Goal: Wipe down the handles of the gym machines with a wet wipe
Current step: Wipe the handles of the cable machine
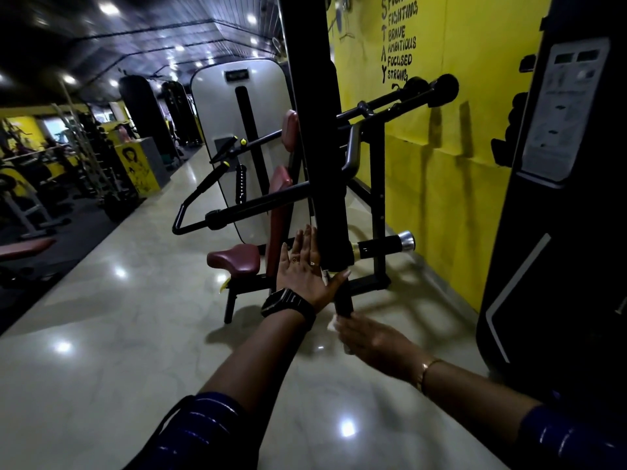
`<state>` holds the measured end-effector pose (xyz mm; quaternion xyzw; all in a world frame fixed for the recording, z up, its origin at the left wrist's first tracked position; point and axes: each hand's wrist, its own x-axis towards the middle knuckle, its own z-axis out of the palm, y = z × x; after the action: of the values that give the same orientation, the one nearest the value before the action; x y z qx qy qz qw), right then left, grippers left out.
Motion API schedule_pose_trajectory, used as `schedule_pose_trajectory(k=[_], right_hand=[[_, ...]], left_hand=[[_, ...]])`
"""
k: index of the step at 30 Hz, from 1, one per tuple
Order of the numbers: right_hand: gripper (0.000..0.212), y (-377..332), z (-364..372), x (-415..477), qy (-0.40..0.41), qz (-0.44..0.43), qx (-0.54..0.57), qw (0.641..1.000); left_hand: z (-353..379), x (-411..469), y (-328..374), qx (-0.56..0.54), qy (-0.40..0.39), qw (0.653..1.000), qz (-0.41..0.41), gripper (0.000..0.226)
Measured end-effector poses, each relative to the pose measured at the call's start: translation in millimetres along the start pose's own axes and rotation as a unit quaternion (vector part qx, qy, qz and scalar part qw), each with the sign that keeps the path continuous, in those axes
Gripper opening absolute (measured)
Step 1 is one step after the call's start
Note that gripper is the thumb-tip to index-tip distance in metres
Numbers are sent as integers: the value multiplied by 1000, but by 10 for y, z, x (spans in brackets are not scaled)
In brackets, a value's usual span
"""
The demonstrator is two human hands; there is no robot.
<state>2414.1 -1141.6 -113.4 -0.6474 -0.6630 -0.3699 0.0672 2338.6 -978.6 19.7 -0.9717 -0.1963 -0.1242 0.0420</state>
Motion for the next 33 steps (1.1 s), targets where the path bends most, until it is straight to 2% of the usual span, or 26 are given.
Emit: schedule_pose_trajectory(k=[2, 4, 7, 8, 13, 15, 17, 19, 22, 25, 27, 30, 33], right_hand=[[36, -98, 93, -140, -35, -41, -20, 998], [31, -44, 115, -101, -44, -49, -34, 997], [38, 146, -99, 270, 16, -1, 18, 1000], [34, 204, -175, 388, 27, 12, 23, 999], [34, 185, -159, 391, 1, 43, 7, 999], [39, 34, 0, 132, -18, 12, -9, 1000], [42, -141, 119, -95, -95, -57, -57, 992], [34, -198, 155, -167, -104, -72, -66, 990], [41, -79, -66, 54, 16, 73, 96, 993], [52, 53, -246, 288, 94, 270, 143, 948], [59, 68, -265, 416, 115, 384, 188, 897], [49, -119, -200, 413, 39, 467, 311, 827], [43, -460, -11, 119, -52, 519, 371, 768]], left_hand=[[5, 3, -7, -3, 2, 1000, -1, 100], [15, 6, -5, -2, 6, 1000, -4, 100], [25, 10, 3, 2, 11, 1000, -4, 100], [31, 14, -2, 1, 11, 1000, -3, 98], [24, 9, -16, 3, 13, 1000, 2, 90], [23, 11, -11, 8, 10, 1000, 0, 90], [28, 18, -16, 5, 5, 1000, 0, 88], [42, 26, -34, -2, 7, 1000, 0, 85], [57, 41, -43, -13, 18, 1000, 1, 75], [61, 40, -26, -19, 18, 1000, -3, 68], [60, 38, -15, -18, 20, 1000, -5, 67], [71, 28, -12, -14, 23, 1000, -7, 68], [69, 22, -13, -11, 28, 999, -9, 68]])
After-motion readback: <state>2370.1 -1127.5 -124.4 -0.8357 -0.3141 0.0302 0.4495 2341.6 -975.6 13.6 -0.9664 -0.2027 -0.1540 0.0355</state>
